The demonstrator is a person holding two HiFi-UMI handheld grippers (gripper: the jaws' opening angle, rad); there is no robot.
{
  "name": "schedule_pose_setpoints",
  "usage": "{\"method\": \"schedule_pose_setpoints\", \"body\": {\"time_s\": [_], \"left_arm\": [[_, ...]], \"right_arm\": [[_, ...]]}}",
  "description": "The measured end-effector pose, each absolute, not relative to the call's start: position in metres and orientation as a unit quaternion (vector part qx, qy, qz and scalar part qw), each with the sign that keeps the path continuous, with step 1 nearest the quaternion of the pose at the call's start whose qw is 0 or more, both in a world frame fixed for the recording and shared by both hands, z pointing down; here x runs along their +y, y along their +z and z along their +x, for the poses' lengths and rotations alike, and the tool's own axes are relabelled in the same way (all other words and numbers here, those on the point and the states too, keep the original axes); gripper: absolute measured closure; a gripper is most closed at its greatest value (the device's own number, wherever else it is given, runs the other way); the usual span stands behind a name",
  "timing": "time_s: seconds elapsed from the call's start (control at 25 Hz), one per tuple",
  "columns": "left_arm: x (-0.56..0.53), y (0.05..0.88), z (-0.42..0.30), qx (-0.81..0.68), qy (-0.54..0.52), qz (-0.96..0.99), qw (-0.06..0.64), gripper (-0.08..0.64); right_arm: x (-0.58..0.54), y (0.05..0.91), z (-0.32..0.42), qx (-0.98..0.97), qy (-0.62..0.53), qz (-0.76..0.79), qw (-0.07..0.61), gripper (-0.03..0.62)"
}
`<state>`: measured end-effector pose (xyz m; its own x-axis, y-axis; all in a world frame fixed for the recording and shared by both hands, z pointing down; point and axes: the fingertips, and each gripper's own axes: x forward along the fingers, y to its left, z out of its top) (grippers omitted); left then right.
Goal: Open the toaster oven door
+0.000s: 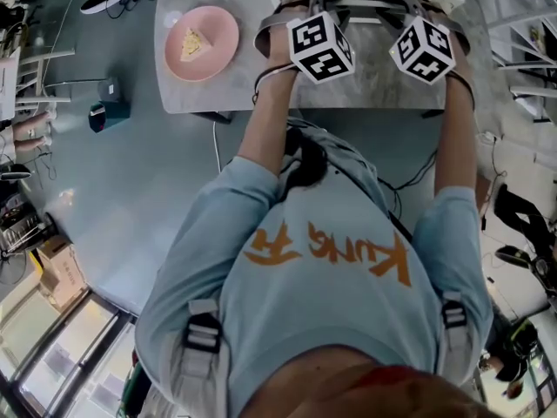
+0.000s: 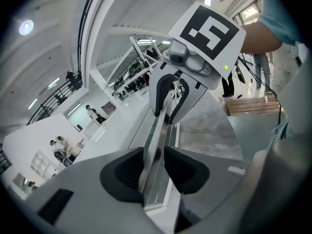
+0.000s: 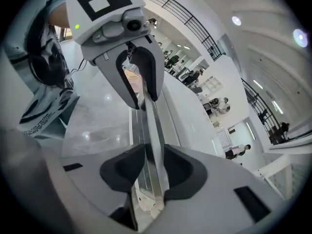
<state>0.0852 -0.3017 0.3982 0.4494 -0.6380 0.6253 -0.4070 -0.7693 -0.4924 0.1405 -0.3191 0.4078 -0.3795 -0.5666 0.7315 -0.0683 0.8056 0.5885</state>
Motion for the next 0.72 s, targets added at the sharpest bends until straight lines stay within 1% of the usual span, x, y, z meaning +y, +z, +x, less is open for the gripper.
{"method": "schedule_pose_setpoints", "body": {"time_s": [0.44, 0.72], "left_arm": [[-0.274, 0.406, 0.088, 0.303, -0.443, -0.829, 0.158, 0.442], [-0.259, 0.413, 0.092, 0.311, -0.456, -0.818, 0.162, 0.457]], "right_arm": [[-0.293, 0.415, 0.144, -0.781, -0.259, 0.214, 0.526, 0.482], [-0.276, 0.420, 0.148, -0.768, -0.277, 0.226, 0.531, 0.486]]}}
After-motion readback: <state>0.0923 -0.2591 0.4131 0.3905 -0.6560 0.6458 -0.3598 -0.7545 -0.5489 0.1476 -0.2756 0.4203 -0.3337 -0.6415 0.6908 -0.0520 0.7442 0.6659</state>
